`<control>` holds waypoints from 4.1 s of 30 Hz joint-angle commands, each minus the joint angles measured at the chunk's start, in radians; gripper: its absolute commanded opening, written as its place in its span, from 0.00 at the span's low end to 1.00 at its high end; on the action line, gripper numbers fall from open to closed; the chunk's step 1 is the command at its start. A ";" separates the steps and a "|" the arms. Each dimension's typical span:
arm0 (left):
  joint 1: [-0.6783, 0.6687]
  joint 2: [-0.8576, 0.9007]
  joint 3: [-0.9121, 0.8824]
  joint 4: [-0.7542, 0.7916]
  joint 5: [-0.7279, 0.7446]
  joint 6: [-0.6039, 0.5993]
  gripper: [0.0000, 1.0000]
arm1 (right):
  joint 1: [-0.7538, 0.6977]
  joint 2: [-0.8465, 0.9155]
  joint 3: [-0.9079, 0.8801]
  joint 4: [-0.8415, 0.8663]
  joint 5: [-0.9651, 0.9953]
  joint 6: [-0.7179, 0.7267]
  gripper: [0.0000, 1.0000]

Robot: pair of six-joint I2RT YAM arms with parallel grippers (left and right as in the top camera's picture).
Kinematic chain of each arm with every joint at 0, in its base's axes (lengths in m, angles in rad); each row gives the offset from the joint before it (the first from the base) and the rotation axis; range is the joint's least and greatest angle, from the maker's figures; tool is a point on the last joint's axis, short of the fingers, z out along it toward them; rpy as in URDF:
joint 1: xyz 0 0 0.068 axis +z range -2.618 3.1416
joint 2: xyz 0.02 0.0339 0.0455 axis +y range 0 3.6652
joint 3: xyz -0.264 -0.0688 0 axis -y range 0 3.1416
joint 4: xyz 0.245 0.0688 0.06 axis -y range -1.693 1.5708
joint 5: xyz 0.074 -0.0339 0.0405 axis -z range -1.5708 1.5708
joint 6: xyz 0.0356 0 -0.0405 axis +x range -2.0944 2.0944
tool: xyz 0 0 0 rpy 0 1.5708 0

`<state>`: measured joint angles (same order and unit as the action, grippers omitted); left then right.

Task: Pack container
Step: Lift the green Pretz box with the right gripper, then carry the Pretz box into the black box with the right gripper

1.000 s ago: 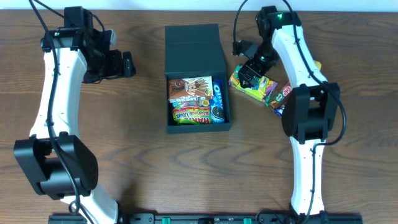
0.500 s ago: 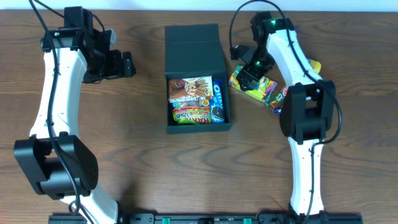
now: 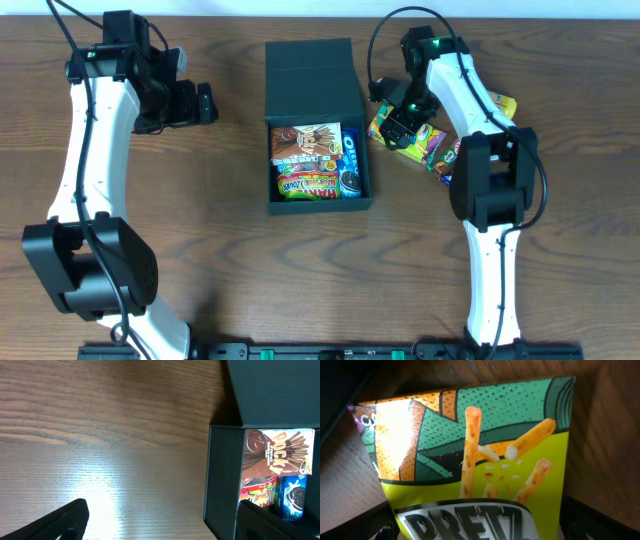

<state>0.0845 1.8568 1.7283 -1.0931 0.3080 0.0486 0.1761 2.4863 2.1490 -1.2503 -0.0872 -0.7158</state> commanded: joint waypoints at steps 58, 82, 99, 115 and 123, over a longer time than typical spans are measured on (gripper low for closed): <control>0.007 -0.013 0.001 -0.006 -0.103 0.051 0.95 | 0.228 -0.125 0.377 -0.142 -0.157 0.125 0.76; 0.100 -0.013 0.002 0.070 -0.036 0.086 0.96 | 0.429 -0.139 0.264 -0.092 -0.074 0.089 0.89; 0.113 -0.013 0.002 0.089 -0.019 0.087 0.96 | 0.455 -0.184 0.141 -0.137 -0.119 0.220 0.99; 0.153 -0.013 0.002 0.089 0.038 0.113 0.95 | 0.525 -0.184 -0.055 0.063 0.050 0.410 0.99; 0.153 -0.013 0.002 0.089 0.049 0.113 0.95 | 0.525 -0.180 -0.084 0.097 0.057 0.409 0.99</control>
<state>0.2329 1.8568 1.7283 -1.0031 0.3389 0.1398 0.6952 2.3230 2.0747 -1.1564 -0.0467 -0.3248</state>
